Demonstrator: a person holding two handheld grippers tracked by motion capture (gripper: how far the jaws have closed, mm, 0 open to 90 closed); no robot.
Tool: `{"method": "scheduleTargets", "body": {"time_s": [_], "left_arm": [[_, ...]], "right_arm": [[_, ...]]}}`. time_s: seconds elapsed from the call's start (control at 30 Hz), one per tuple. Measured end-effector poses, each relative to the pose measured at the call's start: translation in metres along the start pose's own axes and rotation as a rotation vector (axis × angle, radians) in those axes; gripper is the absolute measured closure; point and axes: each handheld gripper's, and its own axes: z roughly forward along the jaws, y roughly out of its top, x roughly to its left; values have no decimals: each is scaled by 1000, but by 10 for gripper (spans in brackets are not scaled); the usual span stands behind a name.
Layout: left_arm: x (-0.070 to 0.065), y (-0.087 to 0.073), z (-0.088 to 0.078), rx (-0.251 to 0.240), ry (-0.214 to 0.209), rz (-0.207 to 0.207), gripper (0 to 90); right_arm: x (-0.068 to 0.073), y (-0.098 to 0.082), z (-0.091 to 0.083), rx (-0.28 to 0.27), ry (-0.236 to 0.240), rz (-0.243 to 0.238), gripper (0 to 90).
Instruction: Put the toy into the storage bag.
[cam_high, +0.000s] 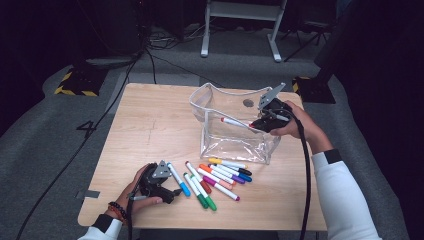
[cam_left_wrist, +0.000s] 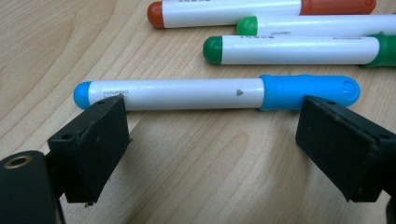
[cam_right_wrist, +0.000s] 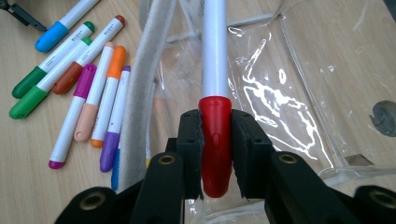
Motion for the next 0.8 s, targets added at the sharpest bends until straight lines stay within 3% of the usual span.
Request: {"method": "scheduleTargets", "body": {"time_s": [0.13, 0.3, 0.63, 0.8], "left_arm": [[0, 0, 0, 0, 0, 0, 100], [0, 0, 0, 0, 0, 0, 100], [0, 0, 0, 0, 0, 0, 100], [0, 0, 0, 0, 0, 0, 100]], "right_arm": [[2, 0, 1, -1, -5, 0, 727], [1, 0, -1, -23, -55, 17, 615], [-3, -11, -27, -146, -175, 76, 460], [2, -18, -45, -235, -210, 94, 403]]}}
